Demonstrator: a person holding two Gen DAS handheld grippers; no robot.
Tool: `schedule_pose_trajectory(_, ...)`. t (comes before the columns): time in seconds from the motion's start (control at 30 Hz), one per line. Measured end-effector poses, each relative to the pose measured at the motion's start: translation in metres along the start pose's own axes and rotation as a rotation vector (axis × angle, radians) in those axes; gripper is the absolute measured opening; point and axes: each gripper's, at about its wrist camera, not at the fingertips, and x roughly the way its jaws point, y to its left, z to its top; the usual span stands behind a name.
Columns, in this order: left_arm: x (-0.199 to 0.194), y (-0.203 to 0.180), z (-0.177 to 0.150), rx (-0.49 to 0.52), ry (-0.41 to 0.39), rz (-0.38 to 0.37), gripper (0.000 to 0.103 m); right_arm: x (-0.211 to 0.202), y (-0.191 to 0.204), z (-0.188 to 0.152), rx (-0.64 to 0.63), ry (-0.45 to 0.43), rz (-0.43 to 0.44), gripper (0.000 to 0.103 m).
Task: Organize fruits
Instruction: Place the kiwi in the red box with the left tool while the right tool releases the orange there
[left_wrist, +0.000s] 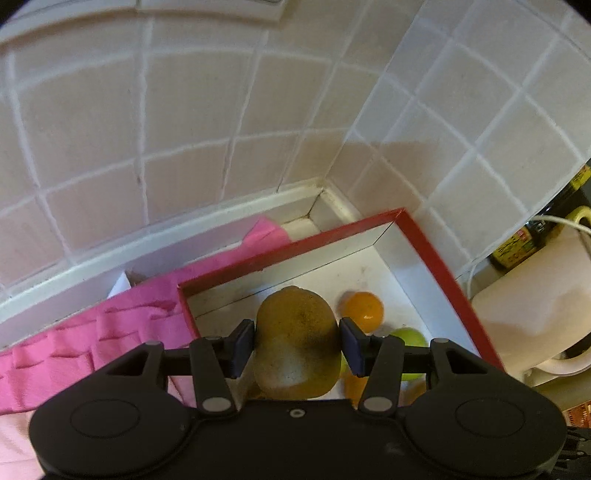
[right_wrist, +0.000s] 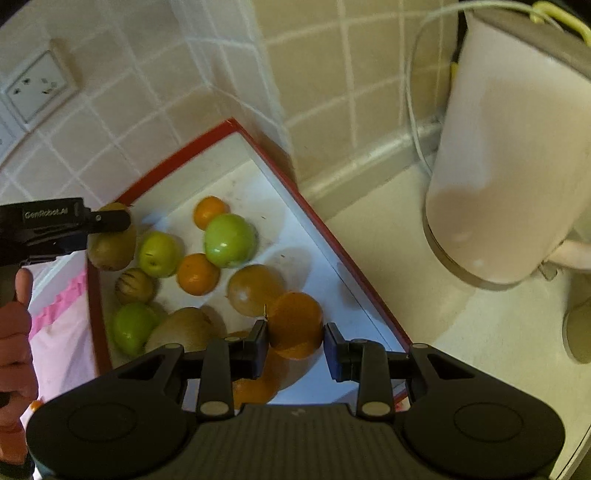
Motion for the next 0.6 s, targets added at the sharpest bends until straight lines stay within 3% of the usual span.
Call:
schedule_pose_trajectory(0.2, 0.001, 0.001, 0.001, 0.014, -0.013, 0.021, 0.06, 0.016, -0.002, 0.001, 0.021, 0.032, -0.029, 0.034)
schedule_pose_trajectory(0.6, 0.017, -0.014, 0.003, 0.085, -0.013, 0.14, 0.061, 0.03, 0.011, 0.005, -0.009, 0.046, -0.079, 0.034)
